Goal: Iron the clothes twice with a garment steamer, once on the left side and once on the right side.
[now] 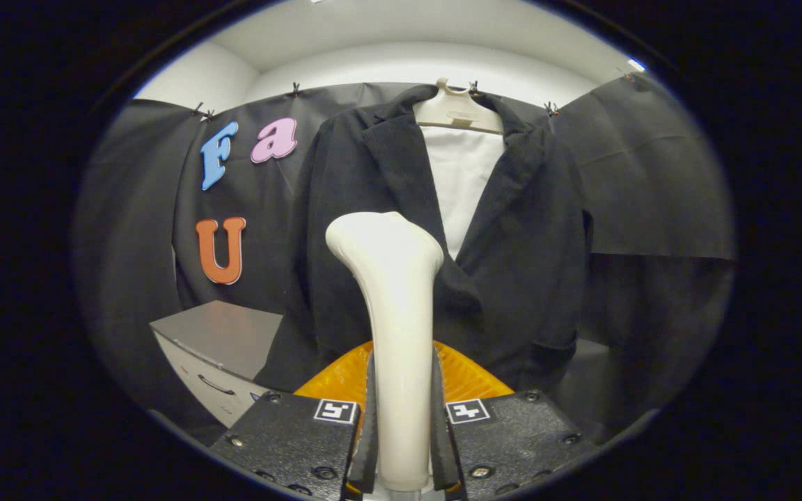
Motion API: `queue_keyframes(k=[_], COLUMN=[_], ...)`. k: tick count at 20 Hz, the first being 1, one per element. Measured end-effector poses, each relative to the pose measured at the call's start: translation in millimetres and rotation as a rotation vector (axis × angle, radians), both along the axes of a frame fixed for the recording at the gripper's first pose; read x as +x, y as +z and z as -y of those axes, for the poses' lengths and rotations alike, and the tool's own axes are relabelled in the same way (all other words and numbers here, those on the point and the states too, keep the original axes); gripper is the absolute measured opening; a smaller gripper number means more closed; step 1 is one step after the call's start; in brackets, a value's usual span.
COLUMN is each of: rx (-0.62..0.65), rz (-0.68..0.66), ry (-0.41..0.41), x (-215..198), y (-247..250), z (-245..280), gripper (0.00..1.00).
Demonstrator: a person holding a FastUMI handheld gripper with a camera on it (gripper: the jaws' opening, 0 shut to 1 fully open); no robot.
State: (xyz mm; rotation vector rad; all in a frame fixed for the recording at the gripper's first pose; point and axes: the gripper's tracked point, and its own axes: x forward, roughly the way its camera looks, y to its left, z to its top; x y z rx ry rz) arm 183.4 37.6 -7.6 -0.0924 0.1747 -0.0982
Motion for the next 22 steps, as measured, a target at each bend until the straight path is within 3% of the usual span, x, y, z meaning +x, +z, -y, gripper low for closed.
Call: queue_keyframes(k=[10,22], rx=[0.035,0.04], rz=[-0.194,-0.398], ry=[-0.09,-0.142], x=[-29.9,-60.4], y=[-112.2,-219.9], z=[13.9,20.7], gripper=[0.33,0.34])
